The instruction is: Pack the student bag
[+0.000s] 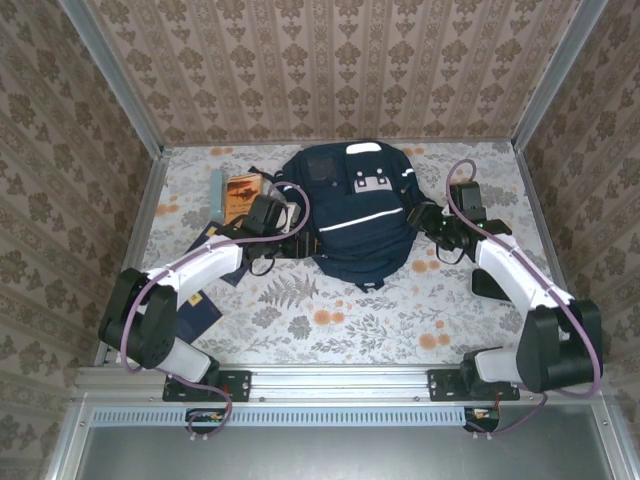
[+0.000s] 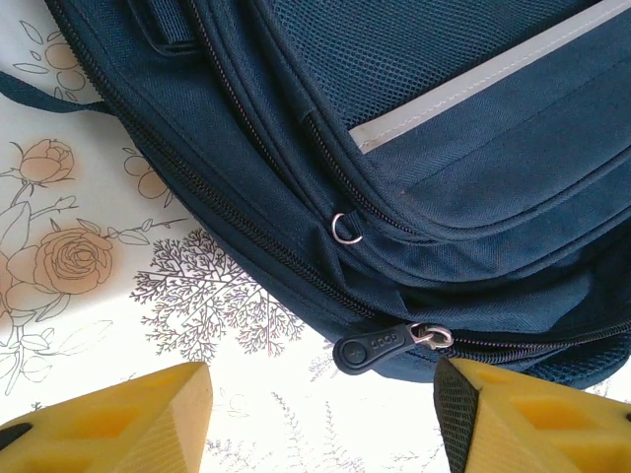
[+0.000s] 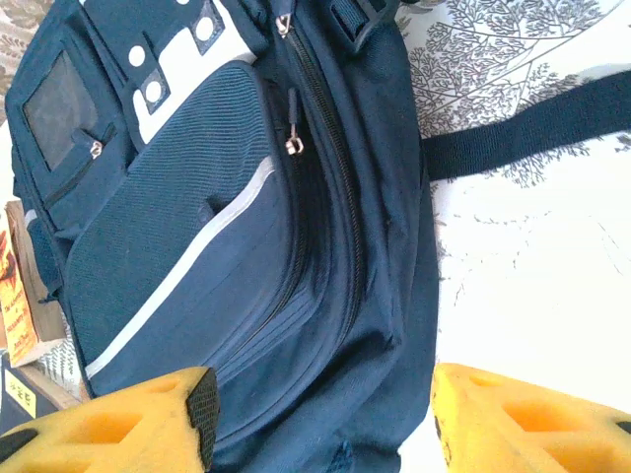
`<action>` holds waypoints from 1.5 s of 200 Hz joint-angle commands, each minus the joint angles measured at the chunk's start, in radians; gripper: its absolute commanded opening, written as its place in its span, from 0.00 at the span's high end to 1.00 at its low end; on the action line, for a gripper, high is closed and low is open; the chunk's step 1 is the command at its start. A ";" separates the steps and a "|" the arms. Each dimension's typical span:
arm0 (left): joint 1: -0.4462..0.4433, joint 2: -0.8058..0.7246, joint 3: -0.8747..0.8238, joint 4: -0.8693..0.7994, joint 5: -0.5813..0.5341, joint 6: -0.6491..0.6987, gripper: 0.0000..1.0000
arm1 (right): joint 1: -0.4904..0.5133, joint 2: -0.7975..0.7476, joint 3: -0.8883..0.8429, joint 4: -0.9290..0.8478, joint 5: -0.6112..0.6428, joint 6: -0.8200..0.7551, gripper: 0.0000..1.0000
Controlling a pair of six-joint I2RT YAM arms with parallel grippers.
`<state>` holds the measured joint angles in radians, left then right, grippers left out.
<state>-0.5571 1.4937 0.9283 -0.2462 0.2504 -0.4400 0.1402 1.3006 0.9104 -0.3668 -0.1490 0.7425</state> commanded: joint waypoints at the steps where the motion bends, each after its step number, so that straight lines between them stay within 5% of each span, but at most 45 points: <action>1: 0.015 0.008 -0.022 0.028 -0.007 -0.006 0.37 | 0.101 -0.043 0.026 -0.098 0.081 0.092 0.38; 47: 0.033 -0.034 -0.073 0.068 -0.062 -0.061 0.37 | 0.297 0.096 0.123 -0.049 0.016 0.401 0.40; 109: 0.046 -0.122 -0.135 0.069 -0.132 -0.077 0.36 | 0.400 0.375 0.287 -0.024 0.011 0.676 0.48; 136: 0.046 -0.183 -0.166 0.048 -0.171 -0.076 0.25 | 0.430 0.434 0.322 -0.070 0.096 0.756 0.45; 210: 0.088 -0.279 -0.209 0.003 -0.094 -0.016 0.00 | 0.440 0.603 0.418 0.012 0.121 0.782 0.59; 252: 0.091 -0.270 -0.206 0.018 0.008 -0.038 0.01 | 0.439 0.554 0.402 0.029 0.173 0.734 0.82; 300: 0.091 -0.194 -0.160 0.072 0.164 0.000 0.13 | 0.432 0.453 0.395 0.085 0.173 0.578 0.91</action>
<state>-0.4702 1.2526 0.7334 -0.2153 0.2852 -0.4683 0.5793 1.8431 1.2949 -0.3397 -0.0055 1.4307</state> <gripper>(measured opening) 0.908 0.112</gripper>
